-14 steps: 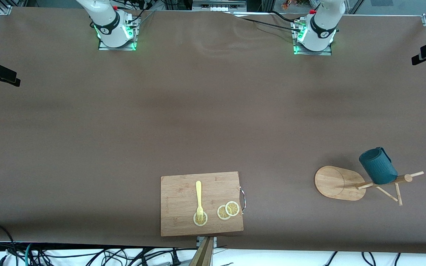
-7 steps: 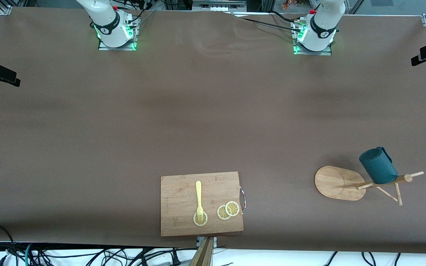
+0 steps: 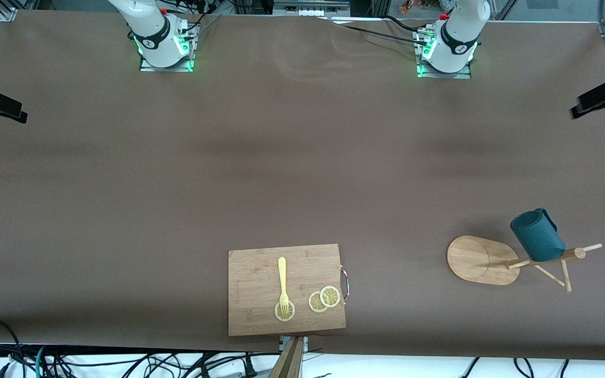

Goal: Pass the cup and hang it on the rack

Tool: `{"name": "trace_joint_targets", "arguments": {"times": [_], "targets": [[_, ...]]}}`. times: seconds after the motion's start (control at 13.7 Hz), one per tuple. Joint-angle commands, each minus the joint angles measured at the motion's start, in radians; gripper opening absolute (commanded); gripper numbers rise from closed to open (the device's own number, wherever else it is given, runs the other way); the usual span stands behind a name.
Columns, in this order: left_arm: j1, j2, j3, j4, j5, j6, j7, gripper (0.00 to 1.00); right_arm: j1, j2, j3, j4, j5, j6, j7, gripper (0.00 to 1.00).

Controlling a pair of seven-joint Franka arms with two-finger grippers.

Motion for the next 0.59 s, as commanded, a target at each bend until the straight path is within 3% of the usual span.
{"name": "trace_joint_targets", "arguments": {"times": [0.0,0.51], "targets": [[-0.106,-0.101,0.076,-0.131,0.040,0.049,-0.037,1.00,-0.012,-0.010,0.003,-0.008,0.017,0.004,0.007,1.00],[-0.106,-0.108,0.078,-0.132,0.033,0.036,-0.056,1.00,-0.012,-0.010,0.003,-0.008,0.017,0.006,0.007,1.00]]}}
